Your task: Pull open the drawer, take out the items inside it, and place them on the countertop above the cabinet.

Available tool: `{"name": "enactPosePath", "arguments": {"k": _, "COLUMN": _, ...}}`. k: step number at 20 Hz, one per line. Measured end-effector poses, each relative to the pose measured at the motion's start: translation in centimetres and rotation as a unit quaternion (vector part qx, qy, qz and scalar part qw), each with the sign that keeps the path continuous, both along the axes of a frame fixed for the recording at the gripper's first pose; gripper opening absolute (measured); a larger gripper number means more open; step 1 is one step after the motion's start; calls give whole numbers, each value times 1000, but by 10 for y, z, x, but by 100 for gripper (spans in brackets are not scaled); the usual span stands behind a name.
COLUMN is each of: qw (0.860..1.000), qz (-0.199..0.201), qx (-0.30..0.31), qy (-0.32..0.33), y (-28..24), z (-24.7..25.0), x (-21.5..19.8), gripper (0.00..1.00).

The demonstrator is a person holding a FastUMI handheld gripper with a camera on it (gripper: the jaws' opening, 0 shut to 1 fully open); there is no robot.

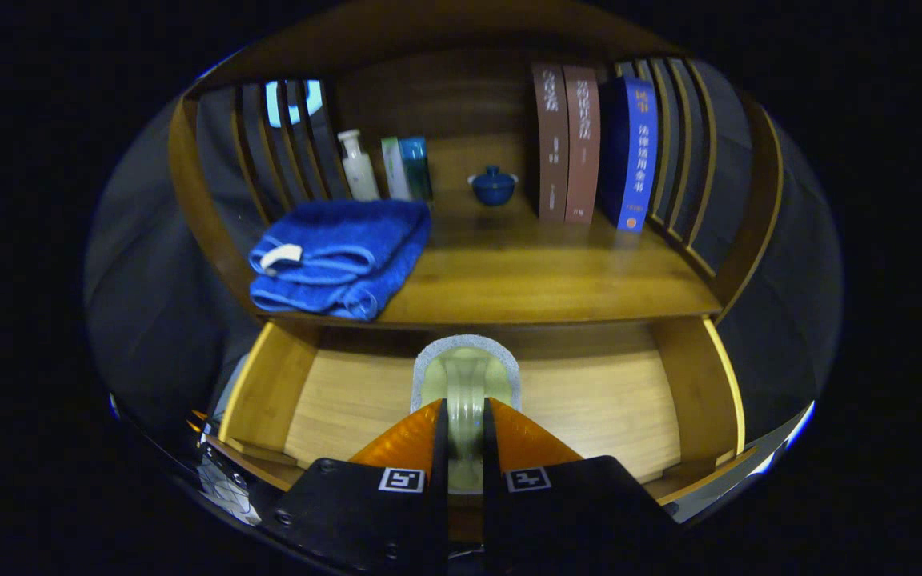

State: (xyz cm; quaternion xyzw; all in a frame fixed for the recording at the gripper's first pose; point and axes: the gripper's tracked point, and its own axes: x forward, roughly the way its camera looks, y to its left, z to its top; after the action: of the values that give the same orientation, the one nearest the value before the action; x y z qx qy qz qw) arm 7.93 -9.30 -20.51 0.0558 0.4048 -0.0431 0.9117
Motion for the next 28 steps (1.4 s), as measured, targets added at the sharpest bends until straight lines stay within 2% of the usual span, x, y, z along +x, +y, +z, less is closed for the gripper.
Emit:
{"name": "enactPosePath", "arguments": {"k": 5, "qw": 998, "qz": -12, "qx": 14, "qy": -55, "y": -9, "z": 38, "x": 42, "gripper": 22}}
{"name": "enactPosePath", "arguments": {"k": 8, "qw": 998, "qz": -30, "qx": 23, "qy": -58, "y": -23, "z": 41, "x": 77, "gripper": 22}}
{"name": "enactPosePath", "arguments": {"k": 14, "qw": 999, "qz": -24, "qx": 26, "qy": -29, "y": -30, "z": 19, "x": 137, "gripper": 22}}
{"name": "enactPosePath", "arguments": {"k": 21, "qw": 999, "qz": -44, "qx": 26, "qy": 2, "y": -44, "z": -1, "x": 185, "gripper": 23}}
{"name": "enactPosePath", "arguments": {"k": 28, "qw": 999, "qz": -50, "qx": 20, "qy": 5, "y": -45, "z": -9, "x": 190, "gripper": 100}}
